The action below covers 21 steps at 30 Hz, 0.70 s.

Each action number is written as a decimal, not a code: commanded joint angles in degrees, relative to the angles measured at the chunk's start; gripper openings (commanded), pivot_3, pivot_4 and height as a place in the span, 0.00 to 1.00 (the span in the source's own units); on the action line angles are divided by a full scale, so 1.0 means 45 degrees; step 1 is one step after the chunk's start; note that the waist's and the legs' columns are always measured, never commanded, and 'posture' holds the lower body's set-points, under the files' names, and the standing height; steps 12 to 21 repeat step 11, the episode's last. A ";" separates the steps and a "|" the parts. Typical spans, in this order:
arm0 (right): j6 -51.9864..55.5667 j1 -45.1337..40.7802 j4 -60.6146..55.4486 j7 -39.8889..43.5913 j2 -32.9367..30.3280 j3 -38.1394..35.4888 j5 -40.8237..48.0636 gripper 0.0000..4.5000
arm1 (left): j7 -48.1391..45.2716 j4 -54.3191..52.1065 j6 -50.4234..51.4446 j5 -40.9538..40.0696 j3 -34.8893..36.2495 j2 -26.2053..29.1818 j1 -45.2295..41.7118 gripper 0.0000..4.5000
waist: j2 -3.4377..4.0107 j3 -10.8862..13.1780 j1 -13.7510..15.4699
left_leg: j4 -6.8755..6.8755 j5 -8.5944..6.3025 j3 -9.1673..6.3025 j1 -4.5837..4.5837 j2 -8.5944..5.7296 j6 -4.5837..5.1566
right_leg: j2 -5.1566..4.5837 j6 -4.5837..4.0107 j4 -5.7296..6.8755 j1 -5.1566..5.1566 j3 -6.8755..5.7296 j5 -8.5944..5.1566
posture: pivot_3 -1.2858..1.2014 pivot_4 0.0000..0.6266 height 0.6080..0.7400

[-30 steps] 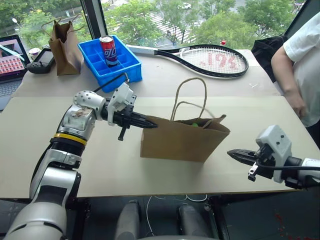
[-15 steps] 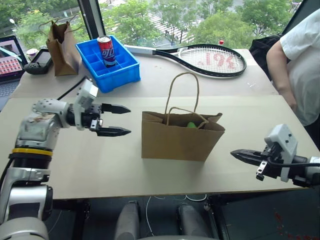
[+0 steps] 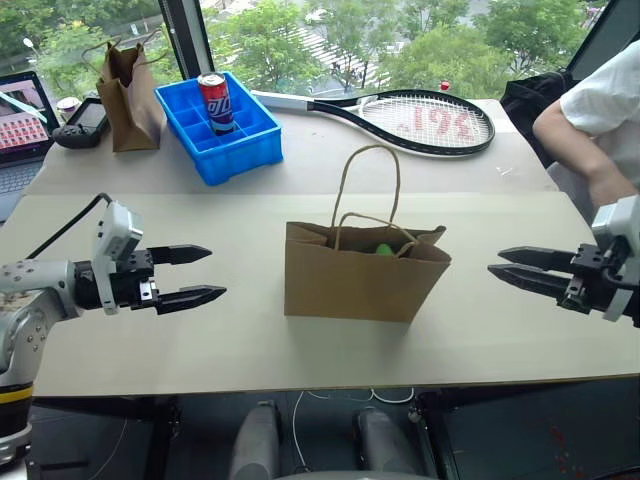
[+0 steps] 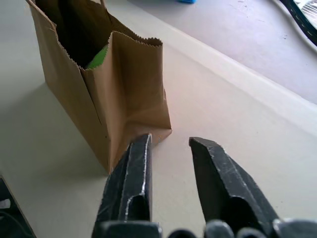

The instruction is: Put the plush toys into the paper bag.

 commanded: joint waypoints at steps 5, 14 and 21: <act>0.0648 -0.0224 -0.0683 -0.0058 -0.0305 -0.0155 0.0837 0.94 | 0.1009 -0.0803 -0.0208 0.0146 0.0502 0.0208 0.0227 1.00 | 0.0000 0.0000 -0.0008 | -0.0005 0.0000 0.0010 -0.0004 0.0000 -0.0001 | -0.0002 -0.0001 -0.0007 -0.0008 0.0002 0.0000 | 0.52 0.24 1.00; 0.0531 -0.0134 -0.0665 -0.0045 -0.0409 -0.0151 0.0765 0.98 | 0.1142 -0.0449 -0.0807 0.0448 0.0024 0.0116 -0.0390 1.00 | 0.0000 0.0000 -0.0004 | -0.0003 -0.0001 0.0010 -0.0004 0.0000 -0.0001 | -0.0002 -0.0001 -0.0007 -0.0008 0.0002 0.0001 | 0.52 0.24 1.00; 0.0531 -0.0134 -0.0665 -0.0045 -0.0409 -0.0151 0.0765 0.98 | 0.1142 -0.0449 -0.0807 0.0448 0.0024 0.0116 -0.0390 1.00 | 0.0000 0.0000 -0.0004 | -0.0003 -0.0001 0.0010 -0.0004 0.0000 -0.0001 | -0.0002 -0.0001 -0.0007 -0.0008 0.0002 0.0001 | 0.52 0.24 1.00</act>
